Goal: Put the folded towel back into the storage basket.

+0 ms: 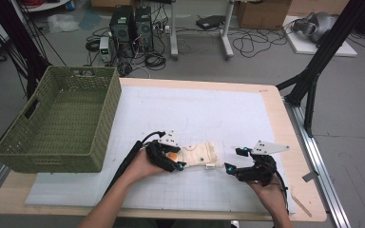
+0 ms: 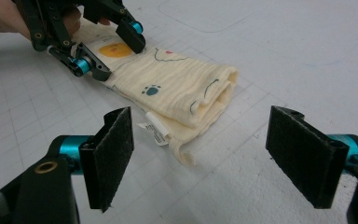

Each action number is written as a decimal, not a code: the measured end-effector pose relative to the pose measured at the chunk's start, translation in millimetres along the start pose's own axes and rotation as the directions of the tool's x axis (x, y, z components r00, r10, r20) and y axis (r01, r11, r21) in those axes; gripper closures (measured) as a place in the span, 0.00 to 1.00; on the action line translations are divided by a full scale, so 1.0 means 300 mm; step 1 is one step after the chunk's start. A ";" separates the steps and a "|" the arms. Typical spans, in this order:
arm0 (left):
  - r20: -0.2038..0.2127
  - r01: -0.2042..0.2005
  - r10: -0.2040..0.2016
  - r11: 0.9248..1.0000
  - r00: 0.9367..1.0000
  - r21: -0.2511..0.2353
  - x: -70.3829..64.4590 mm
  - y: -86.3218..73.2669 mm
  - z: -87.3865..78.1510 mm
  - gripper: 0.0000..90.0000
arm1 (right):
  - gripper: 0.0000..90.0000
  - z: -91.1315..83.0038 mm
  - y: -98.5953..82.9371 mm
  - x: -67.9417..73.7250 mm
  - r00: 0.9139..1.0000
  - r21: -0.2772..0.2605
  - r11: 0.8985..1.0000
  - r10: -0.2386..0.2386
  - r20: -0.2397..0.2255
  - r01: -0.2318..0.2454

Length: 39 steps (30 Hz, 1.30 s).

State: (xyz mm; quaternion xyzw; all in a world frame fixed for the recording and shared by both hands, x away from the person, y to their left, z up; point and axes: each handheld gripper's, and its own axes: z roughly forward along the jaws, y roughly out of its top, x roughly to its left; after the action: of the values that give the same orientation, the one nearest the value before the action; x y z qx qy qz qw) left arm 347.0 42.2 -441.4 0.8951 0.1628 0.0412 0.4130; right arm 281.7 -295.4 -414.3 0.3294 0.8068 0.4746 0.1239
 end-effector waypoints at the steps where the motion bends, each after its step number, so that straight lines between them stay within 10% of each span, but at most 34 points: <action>1: -0.001 -0.005 0.005 1.000 1.000 0.004 -0.002 0.000 0.002 0.39 | 0.25 0.001 0.000 0.000 1.000 0.000 1.000 -0.001 0.000 0.001; 19: -0.068 -0.047 0.049 0.998 0.997 0.033 -0.035 0.006 0.017 0.41 | 0.25 -0.005 0.003 0.002 1.000 -0.005 1.000 -0.002 0.009 0.002; 30: -0.148 -0.069 0.073 0.997 0.986 0.036 -0.039 0.018 0.017 0.83 | 0.25 -0.008 0.002 -0.005 1.000 -0.005 1.000 -0.003 0.014 0.003; 39: -0.183 -0.027 0.030 0.999 0.983 0.023 -0.044 0.018 0.017 0.89 | 0.25 -0.005 0.002 -0.004 1.000 -0.005 1.000 -0.002 0.011 0.002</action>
State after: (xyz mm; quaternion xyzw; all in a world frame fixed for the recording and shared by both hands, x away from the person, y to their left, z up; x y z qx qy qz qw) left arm 337.1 30.9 -439.7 0.8940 0.1877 0.1277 0.3863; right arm 282.1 -296.9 -413.1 0.3309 0.8052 0.4747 0.1295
